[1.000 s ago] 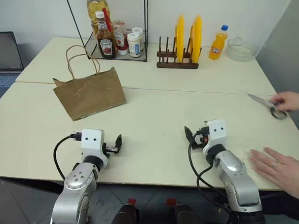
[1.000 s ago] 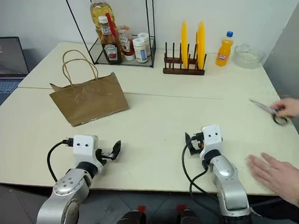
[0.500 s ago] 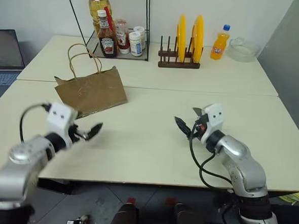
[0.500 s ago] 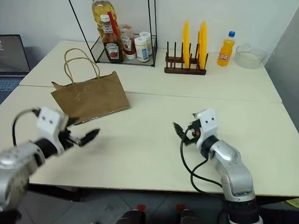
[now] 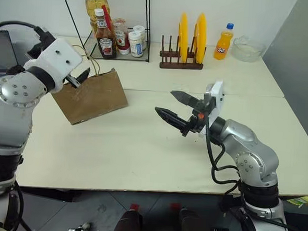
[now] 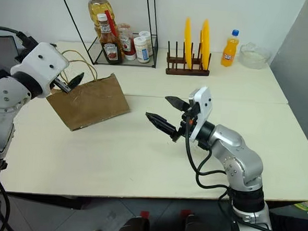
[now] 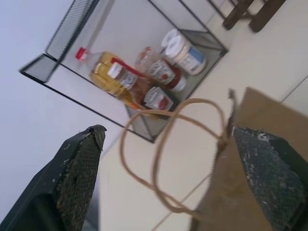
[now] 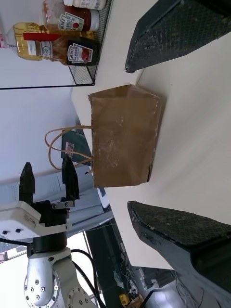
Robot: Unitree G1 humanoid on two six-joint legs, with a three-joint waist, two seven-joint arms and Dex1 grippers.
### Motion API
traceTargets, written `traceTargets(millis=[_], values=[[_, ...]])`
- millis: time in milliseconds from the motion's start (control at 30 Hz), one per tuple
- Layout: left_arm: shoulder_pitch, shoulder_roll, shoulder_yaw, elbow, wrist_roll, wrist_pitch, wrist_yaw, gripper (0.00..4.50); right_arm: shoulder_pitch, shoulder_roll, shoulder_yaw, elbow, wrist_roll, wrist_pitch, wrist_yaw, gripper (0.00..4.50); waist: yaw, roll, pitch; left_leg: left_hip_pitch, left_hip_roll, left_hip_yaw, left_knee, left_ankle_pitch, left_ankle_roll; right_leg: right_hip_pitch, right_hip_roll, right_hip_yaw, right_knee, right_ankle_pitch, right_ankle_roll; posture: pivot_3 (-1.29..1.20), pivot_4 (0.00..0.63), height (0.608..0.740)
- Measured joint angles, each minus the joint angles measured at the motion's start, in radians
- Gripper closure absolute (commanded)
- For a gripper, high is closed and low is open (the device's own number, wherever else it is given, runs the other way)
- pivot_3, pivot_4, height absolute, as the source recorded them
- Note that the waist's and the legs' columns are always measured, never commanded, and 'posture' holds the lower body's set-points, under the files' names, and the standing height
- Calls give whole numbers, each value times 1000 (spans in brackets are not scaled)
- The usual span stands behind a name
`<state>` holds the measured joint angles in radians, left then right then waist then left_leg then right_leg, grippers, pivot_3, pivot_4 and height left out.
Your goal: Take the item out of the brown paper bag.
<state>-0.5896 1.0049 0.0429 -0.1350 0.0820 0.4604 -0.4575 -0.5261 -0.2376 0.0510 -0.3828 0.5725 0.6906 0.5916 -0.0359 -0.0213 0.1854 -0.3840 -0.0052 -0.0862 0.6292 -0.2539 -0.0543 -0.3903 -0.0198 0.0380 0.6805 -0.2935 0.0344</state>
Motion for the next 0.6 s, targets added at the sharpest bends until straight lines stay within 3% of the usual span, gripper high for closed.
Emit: traceTargets(millis=[200, 433, 567, 600], values=[[-119, -22, -80, 228, 94, -111, 4, 15, -11, 26, -8, -1, 27, 19, -43, 0, 3, 0, 0, 0, -1, 1, 1, 0, 0, 0, 0, 0, 0, 0, 0, 0, 150, 740], [-381, -144, -197, 686, 178, -290, -9, 15, -36, 40, -7, -9, 43, 24, -72, 0, 5, -1, 0, -3, -2, 0, 1, 0, 0, -1, 0, -1, 0, 0, 0, 0, 150, 740], [-534, -175, -237, 911, 243, -394, 14, 15, -35, 44, -4, -19, 41, 21, -88, 0, 3, -1, 0, -17, -2, 0, 6, 0, 0, -16, 0, -1, 5, 1, -1, 0, 150, 740], [-563, -182, -237, 959, 246, -414, 14, 403, -34, 43, -3, -21, 40, 21, -94, 0, 2, -1, 0, -18, -2, 1, 8, 1, -1, -19, -1, 0, 8, 1, -1, 0, 150, 740]])
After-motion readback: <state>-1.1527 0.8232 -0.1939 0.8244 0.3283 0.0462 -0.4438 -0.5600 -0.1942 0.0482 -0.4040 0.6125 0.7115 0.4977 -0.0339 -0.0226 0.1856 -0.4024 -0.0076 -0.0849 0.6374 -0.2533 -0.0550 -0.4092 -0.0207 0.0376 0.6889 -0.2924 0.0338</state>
